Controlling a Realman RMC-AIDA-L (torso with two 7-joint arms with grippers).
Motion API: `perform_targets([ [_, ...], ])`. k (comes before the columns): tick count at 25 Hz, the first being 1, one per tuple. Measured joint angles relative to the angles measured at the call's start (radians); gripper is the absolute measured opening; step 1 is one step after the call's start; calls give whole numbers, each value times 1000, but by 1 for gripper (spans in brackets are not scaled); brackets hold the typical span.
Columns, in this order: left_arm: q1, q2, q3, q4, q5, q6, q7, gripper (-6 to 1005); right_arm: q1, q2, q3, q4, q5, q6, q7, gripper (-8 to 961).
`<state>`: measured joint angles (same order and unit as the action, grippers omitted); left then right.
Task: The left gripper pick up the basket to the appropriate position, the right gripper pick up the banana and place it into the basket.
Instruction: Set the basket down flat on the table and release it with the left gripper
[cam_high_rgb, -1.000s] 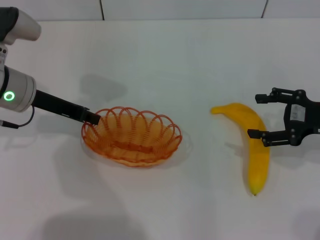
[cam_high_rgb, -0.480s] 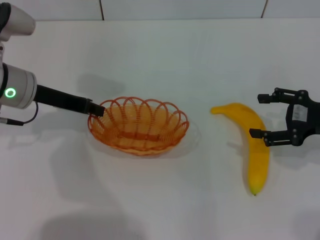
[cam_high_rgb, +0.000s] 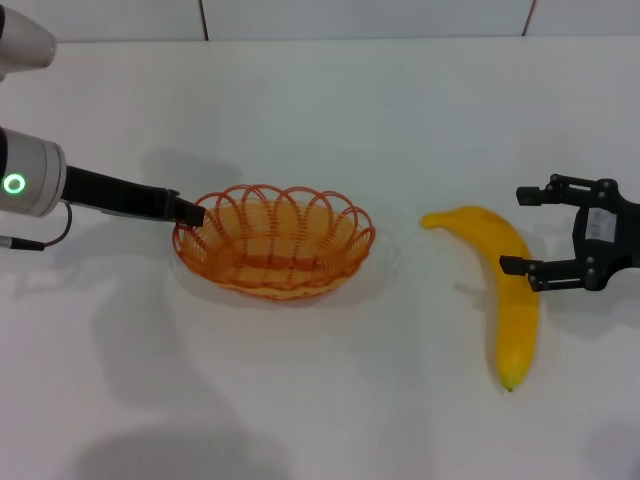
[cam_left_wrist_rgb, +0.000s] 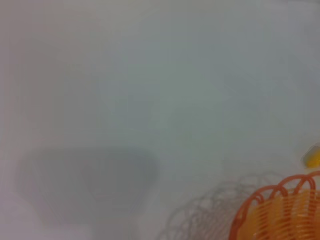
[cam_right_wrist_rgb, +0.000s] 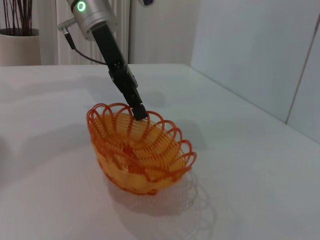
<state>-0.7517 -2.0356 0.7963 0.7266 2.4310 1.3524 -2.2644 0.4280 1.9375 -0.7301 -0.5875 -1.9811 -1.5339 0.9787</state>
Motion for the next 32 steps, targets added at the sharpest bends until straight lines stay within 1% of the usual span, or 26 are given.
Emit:
perform_targets([
  [10, -4, 0, 0, -1, 0, 0, -14, 55, 0, 0, 0, 0, -1, 0, 0, 890],
  [15, -7, 0, 8, -1, 1, 6, -15, 228, 0, 0, 0, 1, -1, 0, -1, 891],
  [32, -6, -4, 13, -4, 0, 90, 15, 250, -2, 1, 0, 2, -1, 0, -4, 890],
])
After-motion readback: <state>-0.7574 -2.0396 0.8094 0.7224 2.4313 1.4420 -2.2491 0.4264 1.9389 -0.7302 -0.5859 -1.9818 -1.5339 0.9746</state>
